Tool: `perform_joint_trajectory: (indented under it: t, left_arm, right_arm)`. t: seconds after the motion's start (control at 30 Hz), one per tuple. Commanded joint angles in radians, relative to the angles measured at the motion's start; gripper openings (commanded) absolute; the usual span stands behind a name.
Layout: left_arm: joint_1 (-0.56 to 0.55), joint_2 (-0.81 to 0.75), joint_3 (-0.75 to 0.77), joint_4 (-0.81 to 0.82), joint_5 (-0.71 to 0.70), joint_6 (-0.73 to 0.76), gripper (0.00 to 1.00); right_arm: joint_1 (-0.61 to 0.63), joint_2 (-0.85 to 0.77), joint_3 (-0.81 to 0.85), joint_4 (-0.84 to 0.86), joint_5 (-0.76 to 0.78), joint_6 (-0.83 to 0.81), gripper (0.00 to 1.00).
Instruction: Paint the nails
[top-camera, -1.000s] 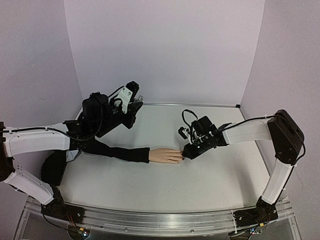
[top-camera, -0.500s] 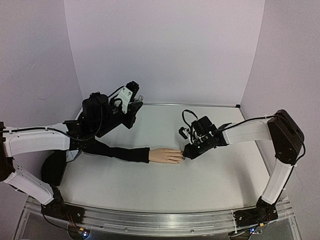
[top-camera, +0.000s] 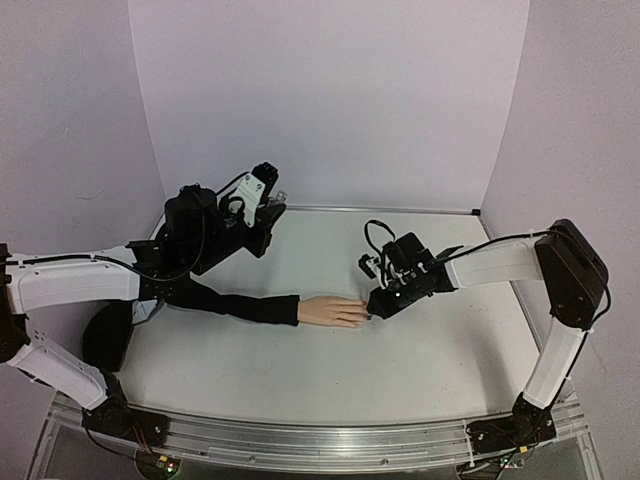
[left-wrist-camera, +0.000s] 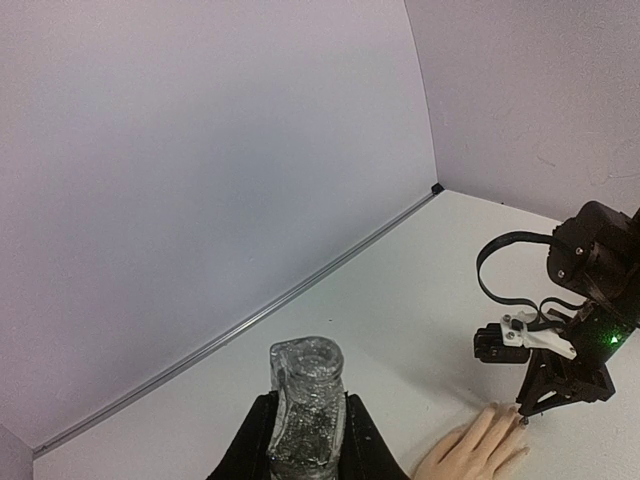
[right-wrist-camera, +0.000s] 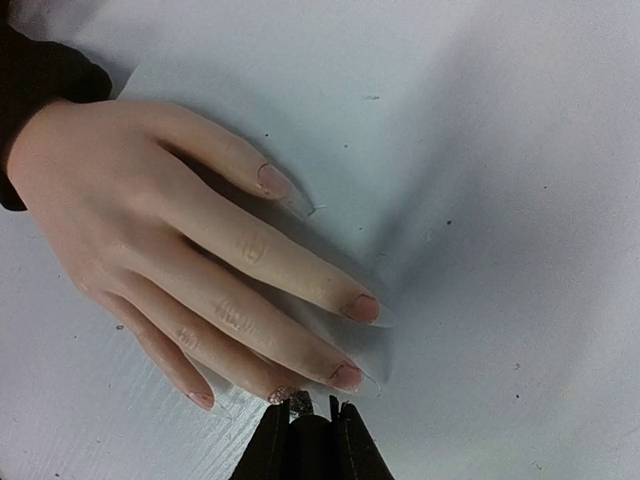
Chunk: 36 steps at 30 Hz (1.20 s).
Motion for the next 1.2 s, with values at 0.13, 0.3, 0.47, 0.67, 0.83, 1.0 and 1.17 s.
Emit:
perform_joint_trajectory:
  t: [0.13,0.3,0.47,0.67,0.83,1.0,1.17]
  left_arm:
    - [0.002,-0.029,0.014,0.027,-0.008,0.006,0.00]
    - [0.002,-0.030,0.014,0.027,-0.008,0.006,0.00]
    - [0.003,-0.031,0.013,0.027,-0.007,0.006,0.00]
    - [0.002,-0.032,0.012,0.024,-0.008,0.005,0.00]
    - [0.002,-0.035,0.012,0.021,-0.009,0.007,0.00]
    - [0.002,-0.038,0.013,0.019,-0.008,0.009,0.00]
    - [0.003,-0.043,0.010,0.020,-0.007,0.008,0.00]
  right_arm:
    - [0.007,0.018,0.023,-0.011,0.021,-0.002,0.00]
    - [0.007,0.013,0.019,-0.011,0.029,-0.003,0.00]
    - [0.007,-0.003,0.010,-0.005,0.038,-0.007,0.00]
    - [0.007,-0.020,-0.005,0.004,0.052,-0.006,0.00]
    - [0.007,-0.118,-0.089,0.067,0.060,-0.010,0.00]
    - [0.007,-0.238,-0.165,0.102,0.019,-0.018,0.00]
    - [0.007,-0.290,-0.202,0.170,-0.002,-0.014,0.00]
